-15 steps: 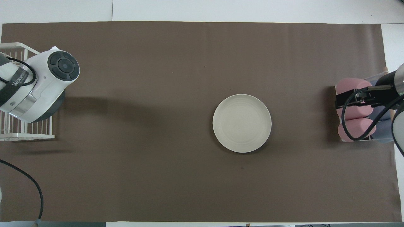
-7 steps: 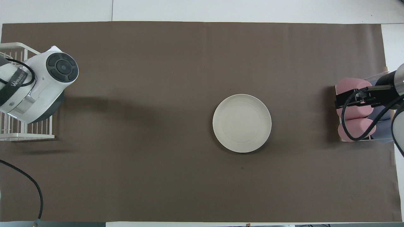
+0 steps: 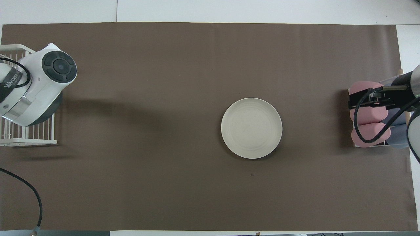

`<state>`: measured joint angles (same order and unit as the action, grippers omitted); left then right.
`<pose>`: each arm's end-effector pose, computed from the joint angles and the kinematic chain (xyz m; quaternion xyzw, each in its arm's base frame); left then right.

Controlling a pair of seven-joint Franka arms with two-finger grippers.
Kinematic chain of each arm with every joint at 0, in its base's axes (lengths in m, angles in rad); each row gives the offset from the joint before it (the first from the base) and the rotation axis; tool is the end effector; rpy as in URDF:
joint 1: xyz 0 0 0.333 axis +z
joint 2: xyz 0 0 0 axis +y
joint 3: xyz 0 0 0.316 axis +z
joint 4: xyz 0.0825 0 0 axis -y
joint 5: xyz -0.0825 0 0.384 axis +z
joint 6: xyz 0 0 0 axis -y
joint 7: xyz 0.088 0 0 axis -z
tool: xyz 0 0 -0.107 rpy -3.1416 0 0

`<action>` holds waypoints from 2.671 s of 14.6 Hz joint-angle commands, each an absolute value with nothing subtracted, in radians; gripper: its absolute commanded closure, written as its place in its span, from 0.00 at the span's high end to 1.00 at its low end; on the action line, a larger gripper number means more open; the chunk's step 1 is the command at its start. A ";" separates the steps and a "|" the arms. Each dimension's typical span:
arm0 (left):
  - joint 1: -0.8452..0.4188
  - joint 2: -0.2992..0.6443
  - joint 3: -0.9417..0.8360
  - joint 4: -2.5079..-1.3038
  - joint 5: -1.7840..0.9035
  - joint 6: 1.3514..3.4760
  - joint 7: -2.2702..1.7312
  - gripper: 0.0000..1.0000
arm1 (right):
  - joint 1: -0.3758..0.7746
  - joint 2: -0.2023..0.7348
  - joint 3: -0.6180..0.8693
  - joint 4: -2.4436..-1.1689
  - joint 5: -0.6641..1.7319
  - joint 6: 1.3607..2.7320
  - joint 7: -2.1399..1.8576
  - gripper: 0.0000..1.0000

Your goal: Wipe plate with sponge

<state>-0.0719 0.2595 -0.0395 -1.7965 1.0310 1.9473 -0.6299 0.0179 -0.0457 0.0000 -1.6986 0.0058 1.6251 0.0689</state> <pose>0.6327 -0.0110 0.4236 -0.8947 -0.0247 -0.1174 0.4302 0.5423 0.0103 0.5938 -0.9996 0.0257 0.0140 0.0023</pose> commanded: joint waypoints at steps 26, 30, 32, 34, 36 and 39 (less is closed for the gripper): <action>0.103 0.195 -0.037 -1.642 -1.053 1.532 -0.384 0.00 | 0.211 -0.124 0.081 -1.867 0.370 1.845 1.445 1.00; 0.071 0.100 -0.046 -1.902 -1.221 1.581 -0.126 0.00 | 0.340 -0.049 0.081 -1.862 0.379 1.972 1.569 1.00; 0.037 0.080 -0.046 -1.971 -1.284 1.589 -0.072 0.00 | 0.414 -0.023 0.081 -1.862 0.383 2.051 1.618 1.00; 0.023 0.063 -0.046 -2.034 -1.334 1.592 -0.032 0.00 | 0.468 0.003 0.081 -1.862 0.423 2.117 1.666 1.00; 0.017 0.055 -0.046 -2.106 -1.392 1.595 0.017 0.00 | 0.500 0.006 0.081 -1.867 0.436 2.141 1.674 1.00; 0.015 0.038 -0.046 -2.213 -1.506 1.597 0.116 0.00 | 0.529 0.015 0.087 -1.855 0.515 2.176 1.729 1.00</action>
<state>0.0235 0.0876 -0.0558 -2.1128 -1.4324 1.5737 0.0600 0.5124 0.0149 0.0858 -1.8588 0.4494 2.1450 1.6928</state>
